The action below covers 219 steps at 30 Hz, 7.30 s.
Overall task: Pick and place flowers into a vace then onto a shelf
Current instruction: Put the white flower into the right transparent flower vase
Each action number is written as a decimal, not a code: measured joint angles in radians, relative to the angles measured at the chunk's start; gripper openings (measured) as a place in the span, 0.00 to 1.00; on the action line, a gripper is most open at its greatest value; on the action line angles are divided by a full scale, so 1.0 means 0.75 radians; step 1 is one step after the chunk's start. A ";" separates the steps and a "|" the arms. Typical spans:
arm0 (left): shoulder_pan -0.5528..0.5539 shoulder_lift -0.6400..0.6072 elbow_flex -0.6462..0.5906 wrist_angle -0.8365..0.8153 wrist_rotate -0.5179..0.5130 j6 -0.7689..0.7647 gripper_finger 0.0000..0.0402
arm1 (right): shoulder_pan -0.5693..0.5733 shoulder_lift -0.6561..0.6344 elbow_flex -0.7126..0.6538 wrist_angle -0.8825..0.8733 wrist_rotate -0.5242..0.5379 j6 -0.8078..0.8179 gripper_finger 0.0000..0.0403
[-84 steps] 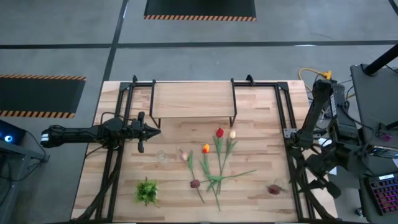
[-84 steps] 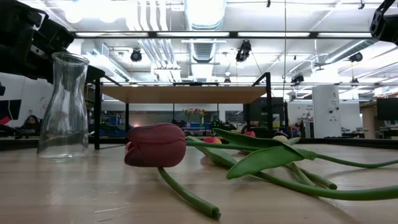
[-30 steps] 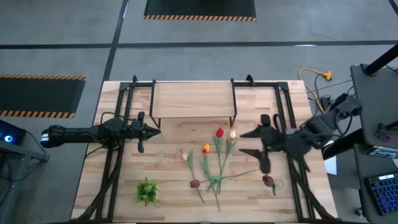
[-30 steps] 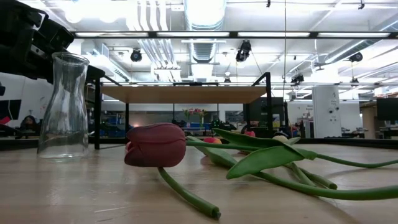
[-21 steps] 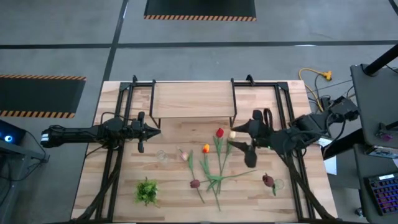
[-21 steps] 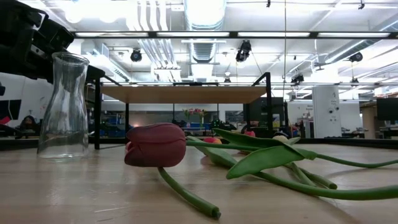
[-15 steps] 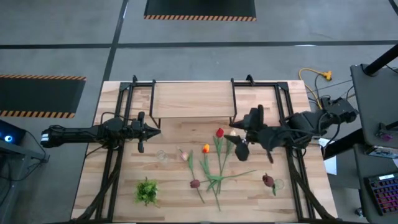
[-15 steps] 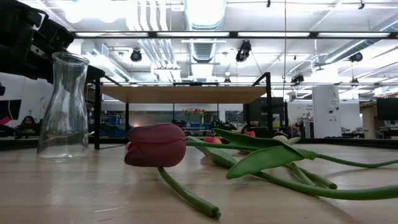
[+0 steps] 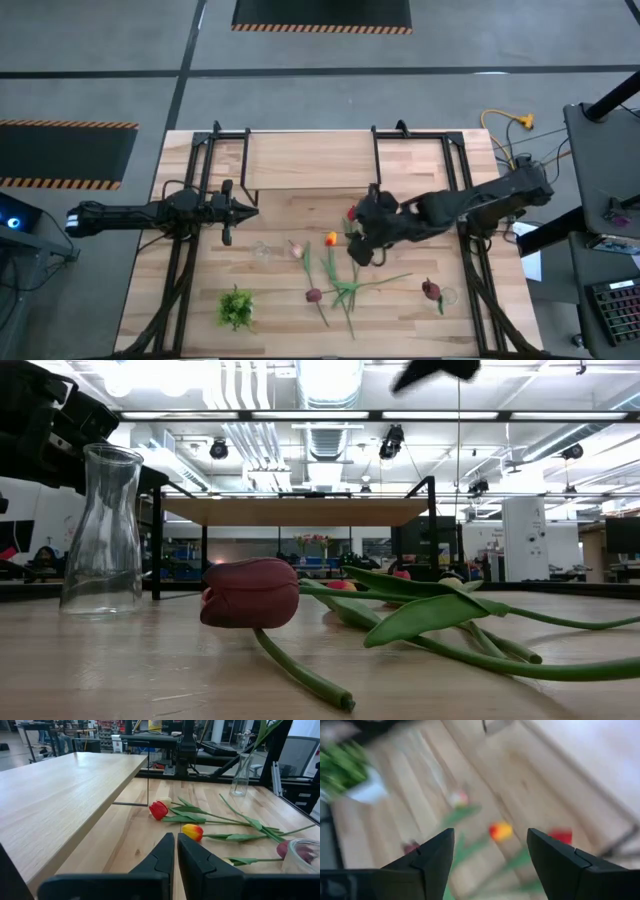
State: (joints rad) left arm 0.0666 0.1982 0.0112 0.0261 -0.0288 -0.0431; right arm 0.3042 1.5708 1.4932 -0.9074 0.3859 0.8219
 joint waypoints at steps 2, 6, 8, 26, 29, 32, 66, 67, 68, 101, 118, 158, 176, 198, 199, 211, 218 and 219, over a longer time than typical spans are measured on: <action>0.000 -0.001 0.000 -0.001 0.000 0.000 0.01 | -0.022 0.046 -0.002 -0.108 -0.056 0.084 0.60; 0.001 0.000 0.000 -0.002 0.001 0.000 0.01 | -0.066 0.131 -0.012 -0.240 -0.133 0.224 0.59; 0.000 -0.001 0.000 -0.002 0.001 0.000 0.01 | -0.081 0.171 -0.019 -0.244 -0.140 0.252 0.59; 0.000 0.000 0.001 -0.010 0.001 0.000 0.01 | -0.174 0.388 -0.061 -0.256 -0.319 0.335 0.57; 0.000 0.000 0.001 -0.011 0.001 0.000 0.01 | -0.176 0.398 -0.084 -0.258 -0.327 0.374 0.57; 0.001 0.000 0.001 -0.011 0.001 0.000 0.01 | -0.184 0.393 -0.114 -0.254 -0.341 0.412 0.57; 0.000 0.000 0.001 -0.011 0.001 0.000 0.01 | -0.261 0.379 -0.548 0.247 -0.376 0.504 0.56; 0.000 0.000 0.001 -0.011 0.001 0.000 0.01 | -0.261 0.379 -0.549 0.245 -0.375 0.499 0.56; 0.000 0.000 0.001 -0.011 0.001 0.000 0.01 | -0.261 0.378 -0.548 0.243 -0.376 0.495 0.55; 0.000 -0.001 0.000 -0.010 0.001 0.000 0.01 | -0.260 0.386 -0.260 -0.044 -0.333 0.291 0.03; 0.000 0.000 0.000 -0.010 0.000 0.000 0.01 | -0.136 0.291 0.039 -0.176 0.236 0.150 0.03; 0.000 0.014 0.000 -0.010 0.000 0.000 0.01 | 0.696 -0.467 0.072 0.173 0.771 -0.503 0.03; 0.000 0.014 0.000 -0.010 0.000 0.000 0.01 | 1.102 -0.500 0.072 0.049 0.767 -0.411 0.03; 0.000 0.015 0.000 -0.011 0.000 0.000 0.01 | 1.388 -0.414 -0.098 -0.146 1.064 -0.018 0.03; 0.000 0.015 0.000 -0.010 0.000 0.000 0.01 | 1.401 -0.414 -0.112 -0.146 1.085 0.014 0.03; 0.000 0.015 0.000 -0.011 0.000 0.000 0.01 | 1.465 -0.415 -0.329 -0.144 1.289 0.260 0.03; 0.000 0.015 0.000 -0.011 0.000 0.000 0.01 | 1.467 -0.415 -0.478 -0.144 1.295 0.465 0.03; 0.000 0.015 0.000 -0.011 0.000 0.000 0.01 | 1.471 -0.415 -0.495 -0.143 1.295 0.491 0.03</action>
State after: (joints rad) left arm 0.0666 0.2091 0.0109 0.0181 -0.0288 -0.0432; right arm 1.4073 1.2594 1.1218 -1.0149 1.3571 1.1899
